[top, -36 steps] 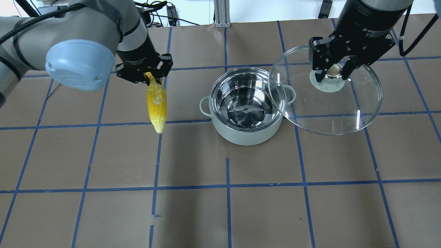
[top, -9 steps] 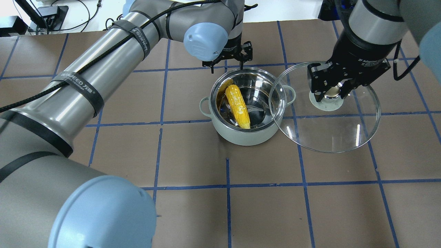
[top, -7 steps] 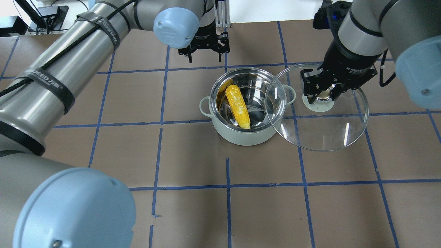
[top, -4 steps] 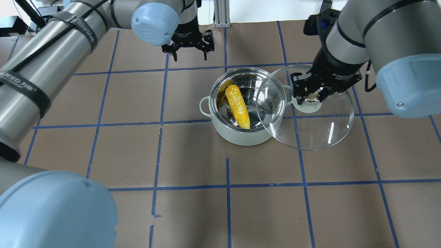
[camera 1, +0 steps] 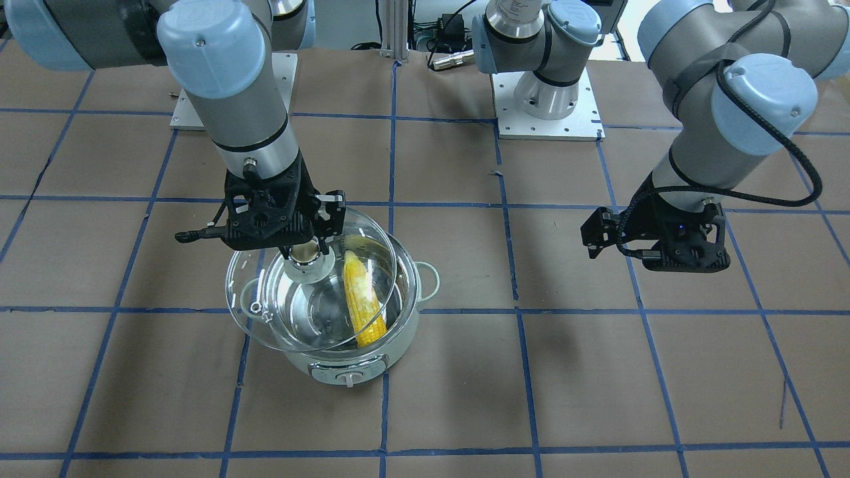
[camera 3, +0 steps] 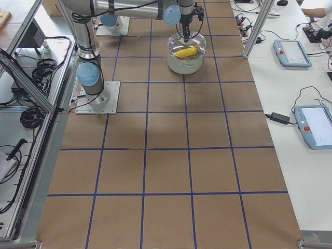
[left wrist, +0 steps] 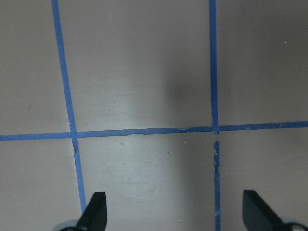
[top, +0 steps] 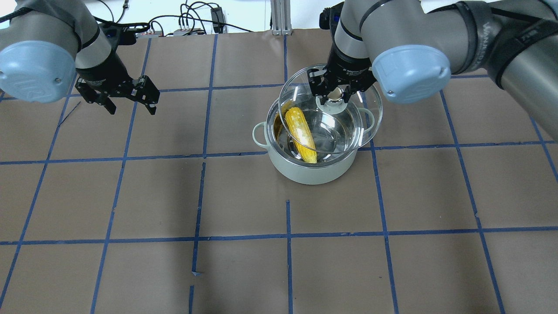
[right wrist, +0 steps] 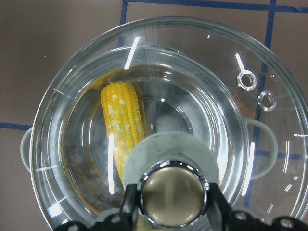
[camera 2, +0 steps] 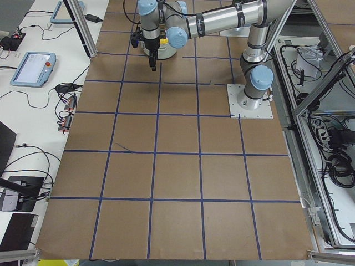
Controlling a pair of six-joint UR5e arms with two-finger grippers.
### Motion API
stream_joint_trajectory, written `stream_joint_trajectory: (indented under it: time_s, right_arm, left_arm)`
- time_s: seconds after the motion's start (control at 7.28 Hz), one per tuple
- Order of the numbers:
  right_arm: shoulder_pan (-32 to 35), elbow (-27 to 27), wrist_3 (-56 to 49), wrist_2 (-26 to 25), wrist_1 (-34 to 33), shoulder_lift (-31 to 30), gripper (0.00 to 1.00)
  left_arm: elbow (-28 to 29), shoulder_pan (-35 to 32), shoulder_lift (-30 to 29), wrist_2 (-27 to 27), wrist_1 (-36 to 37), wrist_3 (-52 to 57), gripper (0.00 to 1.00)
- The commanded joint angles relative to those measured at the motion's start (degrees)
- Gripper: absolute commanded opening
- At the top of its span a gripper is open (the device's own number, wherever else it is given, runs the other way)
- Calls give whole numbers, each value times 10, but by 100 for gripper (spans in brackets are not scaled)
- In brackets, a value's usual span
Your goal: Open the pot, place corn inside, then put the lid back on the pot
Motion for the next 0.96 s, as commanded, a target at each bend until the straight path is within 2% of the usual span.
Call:
stream_joint_trajectory:
  time_s: [0.0,0.14,0.41,0.55,0.82]
  right_arm:
    - [21,-23,2,-1,2,32,32]
    - [24,-20,3,-2,1,33,32]
    - [24,-16,2,-2,5,40,32]
    - [24,-15,2,-3,7,42,32]
    - [26,-15,2,-11,7,49,32]
  left_arm:
    - [-11,12,40,11,-43,31,100]
    - [-19,12,43,29,-41,37,100]
    - [-17,7,32,13,-40,9,100]
    - [-17,3,28,-22,-37,-21,100]
    - [-13,-36,28,-11,-33,-39,100]
